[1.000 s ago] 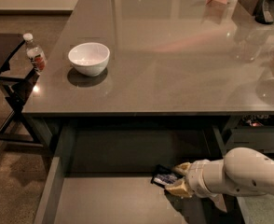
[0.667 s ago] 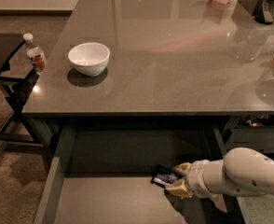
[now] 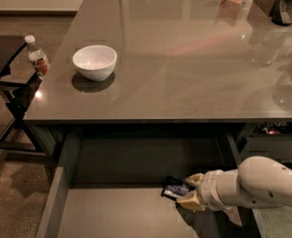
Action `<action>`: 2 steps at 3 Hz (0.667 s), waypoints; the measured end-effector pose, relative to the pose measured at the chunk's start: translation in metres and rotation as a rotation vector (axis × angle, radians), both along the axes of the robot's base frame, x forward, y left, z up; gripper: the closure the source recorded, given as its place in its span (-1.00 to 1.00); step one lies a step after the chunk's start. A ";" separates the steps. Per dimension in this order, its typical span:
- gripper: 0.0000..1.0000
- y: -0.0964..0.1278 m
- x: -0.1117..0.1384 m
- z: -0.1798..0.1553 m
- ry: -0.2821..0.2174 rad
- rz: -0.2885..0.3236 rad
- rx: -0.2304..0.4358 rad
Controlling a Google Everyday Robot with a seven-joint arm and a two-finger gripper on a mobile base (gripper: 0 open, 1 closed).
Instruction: Pick rxbar blueberry from top drawer and place on counter
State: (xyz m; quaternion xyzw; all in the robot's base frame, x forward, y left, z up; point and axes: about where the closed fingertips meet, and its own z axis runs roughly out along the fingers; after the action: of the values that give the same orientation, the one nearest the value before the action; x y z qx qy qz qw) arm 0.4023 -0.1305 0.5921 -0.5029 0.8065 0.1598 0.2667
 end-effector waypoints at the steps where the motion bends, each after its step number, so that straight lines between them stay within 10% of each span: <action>1: 1.00 0.008 -0.011 0.037 -0.004 0.033 -0.012; 2: 1.00 0.020 -0.030 0.097 -0.039 0.073 -0.020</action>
Offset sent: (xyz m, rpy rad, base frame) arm -0.0541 0.0319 0.1716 -0.0248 -0.0832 0.1128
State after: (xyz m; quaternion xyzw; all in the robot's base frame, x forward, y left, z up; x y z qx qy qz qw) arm 0.3721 -0.1104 0.6895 -0.5377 0.7838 0.1514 0.2713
